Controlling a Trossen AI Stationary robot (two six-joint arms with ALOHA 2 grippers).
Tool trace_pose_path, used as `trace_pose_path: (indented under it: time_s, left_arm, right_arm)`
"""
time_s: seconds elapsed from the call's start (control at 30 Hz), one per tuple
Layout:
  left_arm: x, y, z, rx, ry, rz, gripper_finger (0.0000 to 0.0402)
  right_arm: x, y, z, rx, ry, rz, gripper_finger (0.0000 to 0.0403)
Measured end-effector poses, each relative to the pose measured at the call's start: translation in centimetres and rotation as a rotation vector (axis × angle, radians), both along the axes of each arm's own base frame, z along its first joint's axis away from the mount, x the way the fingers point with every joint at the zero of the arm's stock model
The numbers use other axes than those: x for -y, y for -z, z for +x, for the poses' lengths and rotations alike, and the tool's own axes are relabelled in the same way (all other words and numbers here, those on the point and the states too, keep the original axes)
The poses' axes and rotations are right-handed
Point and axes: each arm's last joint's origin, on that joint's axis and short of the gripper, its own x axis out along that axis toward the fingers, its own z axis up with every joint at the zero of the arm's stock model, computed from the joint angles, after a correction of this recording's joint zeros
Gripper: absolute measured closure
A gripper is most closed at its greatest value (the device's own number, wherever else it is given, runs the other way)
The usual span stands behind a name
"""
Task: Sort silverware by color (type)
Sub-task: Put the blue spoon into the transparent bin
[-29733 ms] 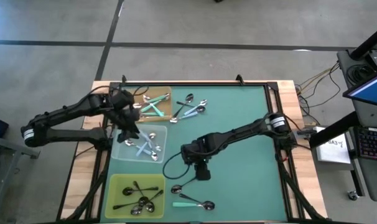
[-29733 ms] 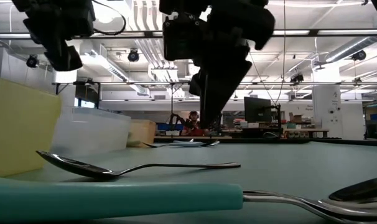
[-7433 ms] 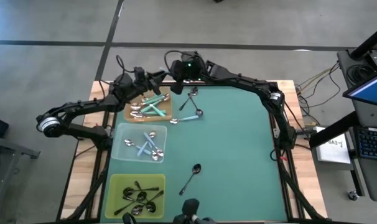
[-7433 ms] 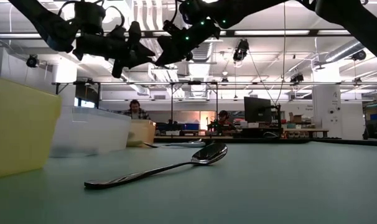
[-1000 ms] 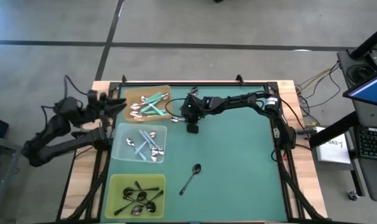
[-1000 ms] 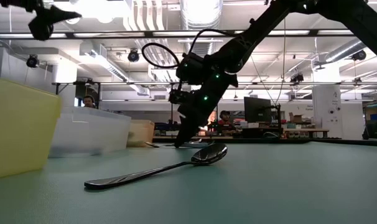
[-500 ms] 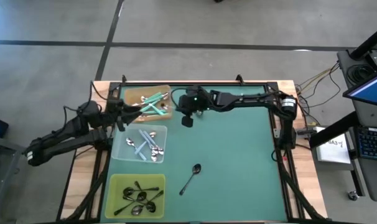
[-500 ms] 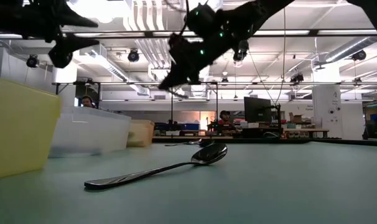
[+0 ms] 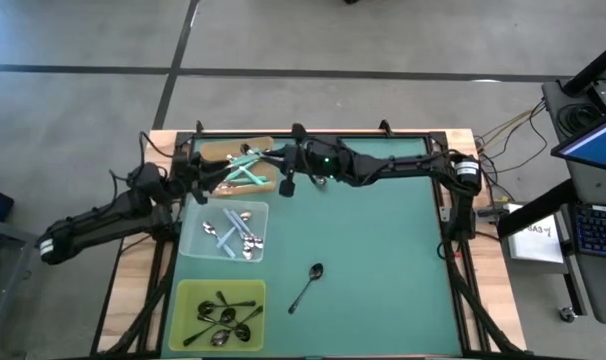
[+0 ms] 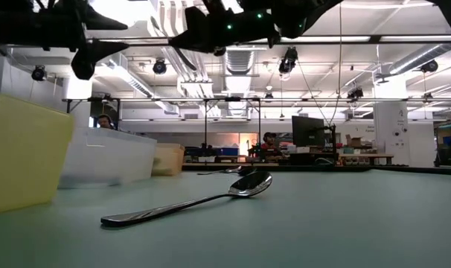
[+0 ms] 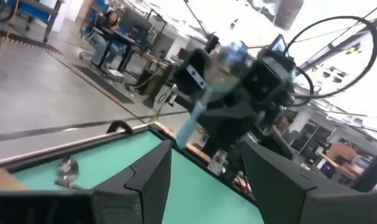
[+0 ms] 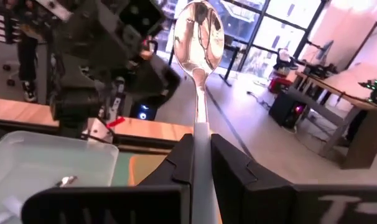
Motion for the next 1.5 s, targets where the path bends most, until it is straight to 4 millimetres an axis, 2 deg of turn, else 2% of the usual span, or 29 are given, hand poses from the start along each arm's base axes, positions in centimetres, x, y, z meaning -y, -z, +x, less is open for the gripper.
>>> trace_pose_path:
  time_s: [0.23,0.47,0.73,1.0,1.37,1.5]
  left_arm:
    - [-0.6,-1.3,1.3,0.058,-0.004,0.029,0.0220]
    - [-1.6,-2.1,3.5,-0.024,-0.007,-0.006,0.0222]
    - [-2.5,-3.5,5.6,-0.082,0.024,0.033,0.0243]
    - [-2.8,-4.0,6.2,-0.065,0.030,0.079,0.0256]
    - [-3.2,-3.7,7.2,-0.050,0.036,0.075,0.0258]
    - [-3.2,-3.7,7.2,-0.056,0.034,0.098,0.0283]
  right_arm:
    - [0.0,0.0,0.0,0.006,-0.003,-0.007,0.0379]
    - [-0.1,-0.2,0.0,0.025,-0.005,-0.007,0.0379]
    - [0.0,-0.2,0.0,0.027,-0.004,-0.003,0.0379]
    - [-0.2,-0.2,0.1,0.027,-0.016,-0.003,0.0379]
    - [-0.8,-0.6,0.2,0.047,-0.043,-0.071,0.0380]
    - [-0.8,-0.6,0.2,0.044,-0.044,-0.076,0.0381]
